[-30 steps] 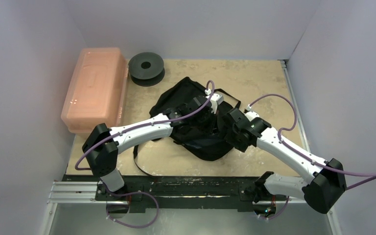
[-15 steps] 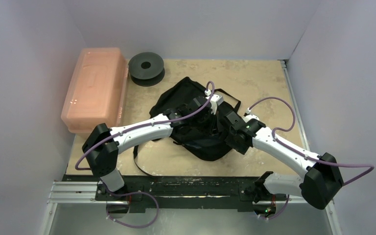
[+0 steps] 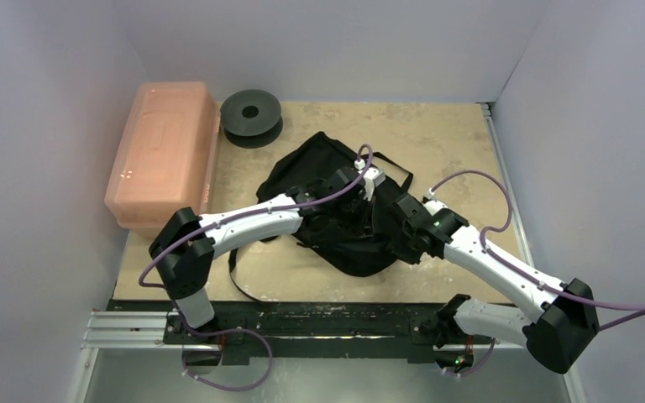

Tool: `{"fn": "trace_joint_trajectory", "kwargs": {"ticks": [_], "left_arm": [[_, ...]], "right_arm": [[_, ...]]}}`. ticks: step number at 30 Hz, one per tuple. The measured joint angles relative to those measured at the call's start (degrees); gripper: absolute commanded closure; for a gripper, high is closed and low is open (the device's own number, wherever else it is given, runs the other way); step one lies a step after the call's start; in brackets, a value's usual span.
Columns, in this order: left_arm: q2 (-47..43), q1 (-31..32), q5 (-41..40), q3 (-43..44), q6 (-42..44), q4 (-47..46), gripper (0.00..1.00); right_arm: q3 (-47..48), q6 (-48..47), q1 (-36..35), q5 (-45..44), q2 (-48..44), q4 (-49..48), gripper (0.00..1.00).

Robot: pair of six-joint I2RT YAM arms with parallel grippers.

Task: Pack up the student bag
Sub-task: Zip the student bag at the center of the board.

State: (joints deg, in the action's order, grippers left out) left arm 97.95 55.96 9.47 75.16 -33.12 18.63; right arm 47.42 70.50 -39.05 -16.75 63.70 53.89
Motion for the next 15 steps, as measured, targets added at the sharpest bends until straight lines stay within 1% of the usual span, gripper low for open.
{"fn": "trace_joint_trajectory", "kwargs": {"ticks": [5, 6, 8, 9, 10, 12, 13, 14, 15], "left_arm": [[4.04, -0.42, 3.96, 1.68, 2.08, 2.62, 1.0], [4.7, -0.42, 4.81, 1.97, 2.43, 3.08, 1.0], [6.16, -0.46, 7.39, 2.27, 3.65, 3.82, 1.0], [6.62, -0.46, 8.46, 2.27, 4.07, 4.2, 1.0], [7.08, -0.46, 9.77, 2.27, 4.72, 4.72, 1.0], [7.54, -0.46, 12.26, 2.21, 5.86, 5.42, 1.0], [7.58, -0.46, 13.44, 2.21, 6.29, 5.68, 1.0], [7.56, -0.44, 14.62, 2.21, 6.69, 5.84, 1.0], [7.56, -0.44, 15.65, 2.19, 6.82, 5.81, 1.0]], "right_arm": [[-0.11, -1.11, 0.0, 2.03, -0.76, 0.5, 0.86], [-0.15, -1.42, 0.0, 2.43, -1.09, 0.42, 0.88], [-0.2, -2.43, 0.0, 3.17, -2.21, 0.2, 0.87], [-0.2, -3.06, 0.0, 3.45, -2.84, 0.02, 0.84], [-0.2, -3.74, 0.0, 3.67, -3.3, -0.13, 0.79], [-0.17, -5.29, 0.0, 3.87, -4.28, -0.37, 0.55], [-0.13, -5.99, 0.0, 3.85, -4.68, -0.35, 0.46], [-0.02, -6.49, 0.02, 3.67, -5.03, -0.31, 0.42], [0.13, -6.86, 0.11, 3.43, -5.29, -0.17, 0.4]]}}
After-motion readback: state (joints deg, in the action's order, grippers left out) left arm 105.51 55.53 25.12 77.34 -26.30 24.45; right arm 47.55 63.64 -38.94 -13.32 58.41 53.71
